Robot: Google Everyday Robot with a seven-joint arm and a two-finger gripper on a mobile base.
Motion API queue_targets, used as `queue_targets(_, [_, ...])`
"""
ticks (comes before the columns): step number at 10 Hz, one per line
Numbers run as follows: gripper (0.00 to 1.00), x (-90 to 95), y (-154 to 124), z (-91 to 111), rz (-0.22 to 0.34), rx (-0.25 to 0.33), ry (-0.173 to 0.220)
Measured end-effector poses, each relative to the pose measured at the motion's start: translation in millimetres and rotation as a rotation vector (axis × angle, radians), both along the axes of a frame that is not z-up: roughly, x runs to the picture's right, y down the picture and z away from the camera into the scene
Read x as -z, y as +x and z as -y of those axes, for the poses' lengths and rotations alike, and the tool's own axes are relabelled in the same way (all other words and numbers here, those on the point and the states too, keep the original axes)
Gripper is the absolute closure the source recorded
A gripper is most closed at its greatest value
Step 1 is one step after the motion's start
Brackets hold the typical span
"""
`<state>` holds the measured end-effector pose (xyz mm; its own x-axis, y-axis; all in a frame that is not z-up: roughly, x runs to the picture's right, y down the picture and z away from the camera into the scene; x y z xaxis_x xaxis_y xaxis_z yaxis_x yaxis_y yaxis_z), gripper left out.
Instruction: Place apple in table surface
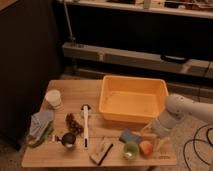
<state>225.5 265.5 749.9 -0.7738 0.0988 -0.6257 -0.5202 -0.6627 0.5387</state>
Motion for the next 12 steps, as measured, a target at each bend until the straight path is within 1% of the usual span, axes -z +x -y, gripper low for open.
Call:
queue_targets(3, [0.35,-5.3,-10.2,-11.0,-0.001,0.000,-0.020])
queue_targets(7, [0.35,-8.3,-13.8,-24.4,-0.020,-0.015,-0.045])
queue_targets(10, [0.35,-6.0,-18.8,-30.5,-0.025,-0.025,-0.054])
queue_targets(12, [0.35,-1.0,-28.0,-29.7,-0.013,-0.016,-0.055])
